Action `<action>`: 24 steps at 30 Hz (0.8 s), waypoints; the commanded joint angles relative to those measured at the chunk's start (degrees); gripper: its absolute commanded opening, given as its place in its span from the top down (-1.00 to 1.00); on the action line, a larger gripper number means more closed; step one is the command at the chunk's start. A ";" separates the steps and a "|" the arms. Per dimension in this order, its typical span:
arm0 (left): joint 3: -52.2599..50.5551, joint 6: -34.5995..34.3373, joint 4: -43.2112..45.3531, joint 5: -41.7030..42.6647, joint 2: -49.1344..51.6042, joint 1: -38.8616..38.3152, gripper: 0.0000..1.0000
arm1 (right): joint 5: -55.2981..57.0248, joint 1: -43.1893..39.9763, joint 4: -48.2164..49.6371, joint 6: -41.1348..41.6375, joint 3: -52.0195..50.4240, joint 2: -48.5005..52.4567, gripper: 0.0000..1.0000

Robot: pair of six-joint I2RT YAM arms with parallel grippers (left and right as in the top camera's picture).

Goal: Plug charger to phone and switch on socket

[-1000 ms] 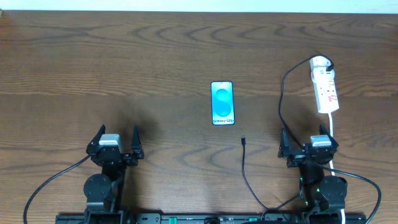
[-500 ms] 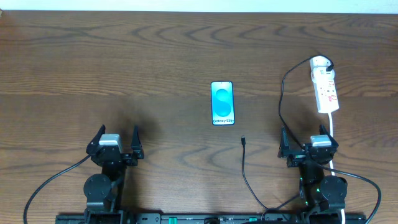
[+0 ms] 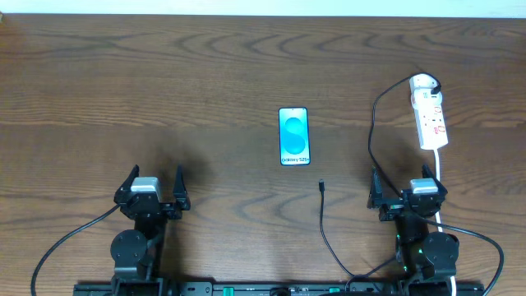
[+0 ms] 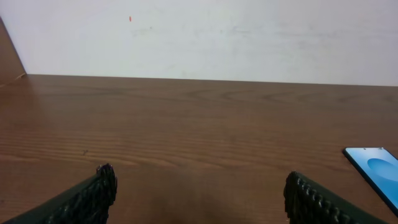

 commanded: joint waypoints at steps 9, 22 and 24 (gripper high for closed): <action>-0.66 0.98 -2.45 -0.50 -0.24 0.28 -0.75 | 0.48 -0.35 -0.28 -0.55 -0.09 -0.15 -0.98; -0.61 -42.16 -0.55 24.61 -0.09 0.24 -0.75 | 0.48 -0.35 -0.26 -0.55 -0.09 -0.15 -0.98; -0.61 -44.46 1.11 24.41 -0.09 0.24 -0.75 | 0.48 -0.35 -0.28 -0.55 -0.09 -0.15 -0.99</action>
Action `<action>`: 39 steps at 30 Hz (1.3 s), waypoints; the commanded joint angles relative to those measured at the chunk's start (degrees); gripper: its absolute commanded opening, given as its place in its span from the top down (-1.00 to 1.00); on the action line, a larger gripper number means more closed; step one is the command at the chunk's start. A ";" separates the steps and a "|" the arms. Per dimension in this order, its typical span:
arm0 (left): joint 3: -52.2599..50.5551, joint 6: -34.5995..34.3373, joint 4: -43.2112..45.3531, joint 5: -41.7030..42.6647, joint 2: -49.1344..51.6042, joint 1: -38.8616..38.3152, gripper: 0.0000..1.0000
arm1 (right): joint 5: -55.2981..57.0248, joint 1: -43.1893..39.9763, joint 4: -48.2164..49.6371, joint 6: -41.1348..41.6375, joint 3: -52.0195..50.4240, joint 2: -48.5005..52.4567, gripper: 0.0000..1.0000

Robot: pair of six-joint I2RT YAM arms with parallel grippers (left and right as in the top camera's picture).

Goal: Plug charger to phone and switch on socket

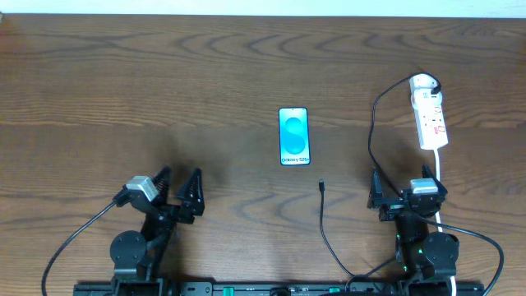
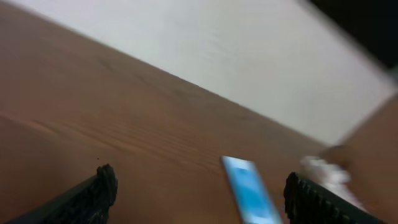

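The phone (image 1: 294, 136) lies face up mid-table, its screen lit blue; it also shows blurred in the left wrist view (image 2: 249, 190). The black charger cable's plug tip (image 1: 321, 186) rests on the wood below and right of the phone, the cable trailing toward the front edge. A white socket strip (image 1: 430, 113) lies at the far right; it appears as a pale blur (image 2: 326, 174) in the wrist view. My left gripper (image 1: 177, 186) is open at the front left, turned toward the phone, holding nothing. My right gripper (image 1: 406, 182) is open at the front right, just below the strip.
A black power cord (image 1: 372, 123) loops from the top of the strip down the table's right side. A white cord (image 1: 440, 177) runs from the strip past the right arm. The pale wall (image 2: 217, 56) stands behind the table's far edge.
My left arm has swung to the right: its gripper now angles toward the phone, and the wrist view is tilted and blurred with the phone between the fingers. The right arm has not moved.
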 commanded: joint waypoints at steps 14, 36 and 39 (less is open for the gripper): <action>3.85 -10.58 11.89 7.76 1.46 0.24 -0.75 | 0.48 -0.33 -0.24 -0.55 -0.09 -0.15 -0.98; 59.21 11.28 -47.80 25.77 69.05 -0.63 -0.75 | 0.48 -0.33 -0.26 -0.55 -0.09 -0.15 -0.99; 59.36 11.06 -47.93 26.47 73.50 -0.96 -0.75 | 0.48 -0.33 -0.24 -0.55 -0.09 -0.15 -0.99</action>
